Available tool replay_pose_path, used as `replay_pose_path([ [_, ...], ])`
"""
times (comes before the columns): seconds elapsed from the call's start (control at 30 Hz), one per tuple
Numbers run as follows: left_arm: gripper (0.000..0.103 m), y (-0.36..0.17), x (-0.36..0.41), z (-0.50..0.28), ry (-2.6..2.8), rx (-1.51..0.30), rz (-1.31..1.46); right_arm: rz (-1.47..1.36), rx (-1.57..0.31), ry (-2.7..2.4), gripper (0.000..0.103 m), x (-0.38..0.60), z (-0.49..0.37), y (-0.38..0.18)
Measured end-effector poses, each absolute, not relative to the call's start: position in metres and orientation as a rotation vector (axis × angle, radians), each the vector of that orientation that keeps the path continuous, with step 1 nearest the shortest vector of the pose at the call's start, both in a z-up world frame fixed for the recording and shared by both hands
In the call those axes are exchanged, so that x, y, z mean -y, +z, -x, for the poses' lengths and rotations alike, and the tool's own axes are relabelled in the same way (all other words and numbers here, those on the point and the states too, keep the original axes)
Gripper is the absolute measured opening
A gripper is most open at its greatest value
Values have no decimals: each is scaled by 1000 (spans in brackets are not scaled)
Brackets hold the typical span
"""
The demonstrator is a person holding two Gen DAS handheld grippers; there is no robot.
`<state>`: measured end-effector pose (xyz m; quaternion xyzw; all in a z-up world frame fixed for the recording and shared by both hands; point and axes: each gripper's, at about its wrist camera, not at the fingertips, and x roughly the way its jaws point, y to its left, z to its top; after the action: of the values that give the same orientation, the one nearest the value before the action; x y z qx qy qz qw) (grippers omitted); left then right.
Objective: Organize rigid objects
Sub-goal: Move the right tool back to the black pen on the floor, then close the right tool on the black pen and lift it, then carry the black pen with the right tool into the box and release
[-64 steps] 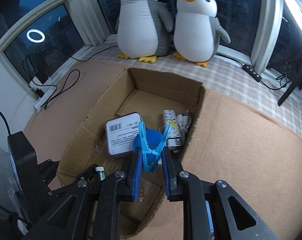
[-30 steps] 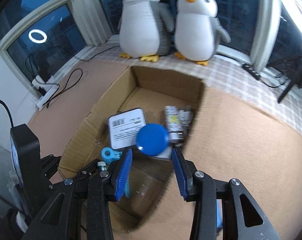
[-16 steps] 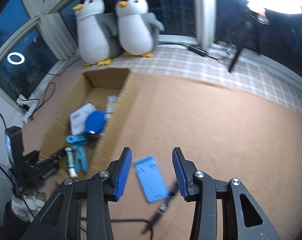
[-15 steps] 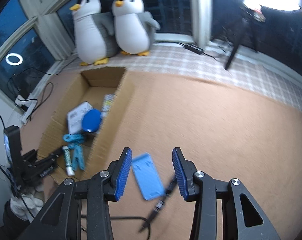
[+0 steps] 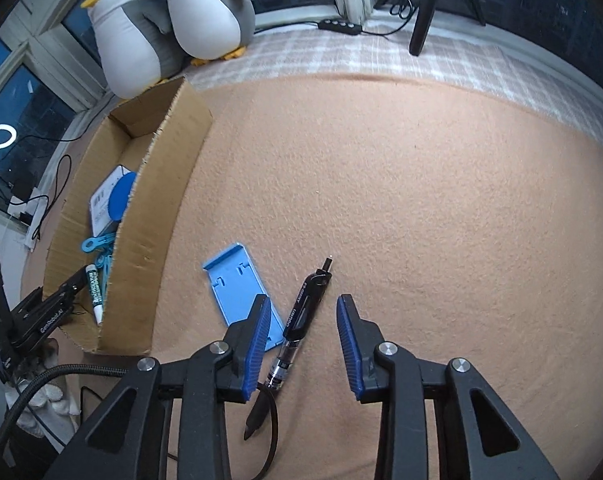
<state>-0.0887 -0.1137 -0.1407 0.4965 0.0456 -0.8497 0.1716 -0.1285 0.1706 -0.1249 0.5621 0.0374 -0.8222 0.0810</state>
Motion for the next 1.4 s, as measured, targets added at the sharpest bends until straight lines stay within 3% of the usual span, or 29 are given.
replay_pose_path([
  [0.37,45,-141,115,88,-2416,-144,-1408,-1790,-59,-2427,20,-166,137,-142],
  [0.77,45,-141,119,88,-2425,-164,-1408,-1818,-262,-2460,13,-143,143,-151],
  [1.2,45,-142,119,90,-2420,-159,-1407,-1665,-122,-2551,11,-151,152,-127],
  [1.4,45,-142,119,90,-2419,-157,-1407,-1525,-195,-2614,10,-139,144,-102],
])
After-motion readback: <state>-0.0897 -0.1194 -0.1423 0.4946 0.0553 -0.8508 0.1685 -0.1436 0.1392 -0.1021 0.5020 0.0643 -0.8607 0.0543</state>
